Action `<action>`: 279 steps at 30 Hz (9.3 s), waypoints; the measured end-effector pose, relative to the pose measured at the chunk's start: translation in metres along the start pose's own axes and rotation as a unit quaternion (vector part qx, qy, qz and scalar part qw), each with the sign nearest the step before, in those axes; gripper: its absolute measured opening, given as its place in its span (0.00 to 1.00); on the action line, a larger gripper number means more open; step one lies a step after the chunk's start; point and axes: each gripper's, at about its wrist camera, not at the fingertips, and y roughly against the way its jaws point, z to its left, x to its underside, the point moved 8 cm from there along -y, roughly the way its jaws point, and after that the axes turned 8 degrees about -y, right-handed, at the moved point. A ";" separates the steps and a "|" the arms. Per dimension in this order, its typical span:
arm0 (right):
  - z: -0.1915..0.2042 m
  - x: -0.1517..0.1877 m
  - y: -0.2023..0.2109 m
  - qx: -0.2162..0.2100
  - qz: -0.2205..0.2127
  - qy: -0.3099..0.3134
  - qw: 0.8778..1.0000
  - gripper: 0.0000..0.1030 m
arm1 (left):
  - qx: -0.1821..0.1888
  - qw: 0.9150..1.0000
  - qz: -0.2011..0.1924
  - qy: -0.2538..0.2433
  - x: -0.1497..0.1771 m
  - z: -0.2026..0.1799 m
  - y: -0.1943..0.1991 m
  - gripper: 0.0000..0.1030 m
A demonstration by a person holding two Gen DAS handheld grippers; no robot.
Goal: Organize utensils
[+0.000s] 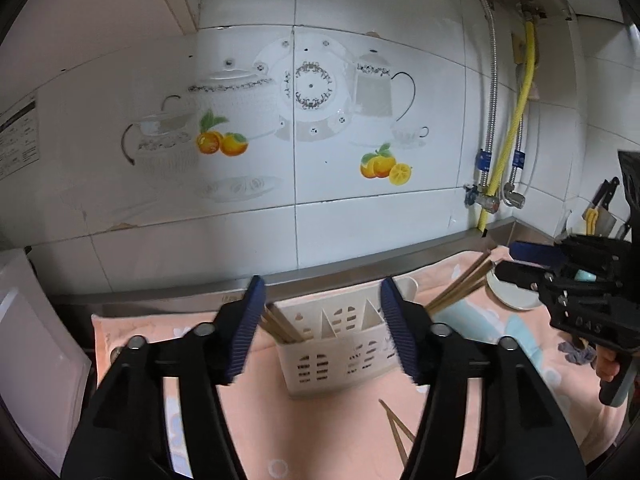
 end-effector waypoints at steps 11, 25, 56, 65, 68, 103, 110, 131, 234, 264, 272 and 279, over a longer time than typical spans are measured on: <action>0.006 0.086 0.008 -0.010 0.034 -0.026 0.999 0.65 | -0.012 1.000 0.023 0.006 0.058 -0.009 0.024 0.95; 0.013 0.167 -0.004 -0.019 0.091 -0.069 0.993 0.82 | -0.043 0.995 0.083 0.030 0.146 -0.009 0.031 0.95; 0.051 0.234 -0.025 -0.016 0.141 -0.062 0.988 0.84 | -0.063 0.978 0.156 0.122 0.235 0.023 0.036 0.95; 0.050 0.238 -0.029 -0.019 0.149 -0.079 0.985 0.75 | -0.067 0.975 0.161 0.135 0.242 0.031 0.037 0.95; 0.050 0.240 -0.032 -0.020 0.154 -0.085 0.984 0.66 | -0.067 0.975 0.164 0.138 0.244 0.032 0.036 0.95; 0.046 0.251 -0.036 -0.016 0.164 -0.088 0.982 0.07 | -0.021 0.978 0.178 0.106 0.246 -0.015 0.026 0.95; 0.034 0.243 -0.022 -0.017 0.146 -0.103 0.984 0.06 | 0.023 0.979 0.176 0.100 0.245 -0.051 0.024 0.95; 0.004 0.240 0.006 -0.018 0.113 -0.135 0.984 0.06 | 0.108 0.972 0.196 0.068 0.254 -0.135 0.002 0.36; 0.004 -0.007 -0.028 -0.021 0.031 -0.026 0.999 0.48 | 0.006 1.000 0.002 0.029 -0.007 0.018 -0.023 0.54; 0.023 0.085 0.040 0.005 0.002 -0.030 1.000 0.91 | -0.053 0.997 0.009 0.050 0.085 0.017 0.075 0.95; 0.026 0.106 0.050 0.030 -0.004 -0.022 0.999 0.91 | -0.063 0.997 0.027 0.046 0.112 0.008 0.085 0.95; 0.027 0.121 0.059 0.031 -0.001 -0.032 0.999 0.92 | -0.061 0.996 0.043 0.050 0.129 0.004 0.092 0.95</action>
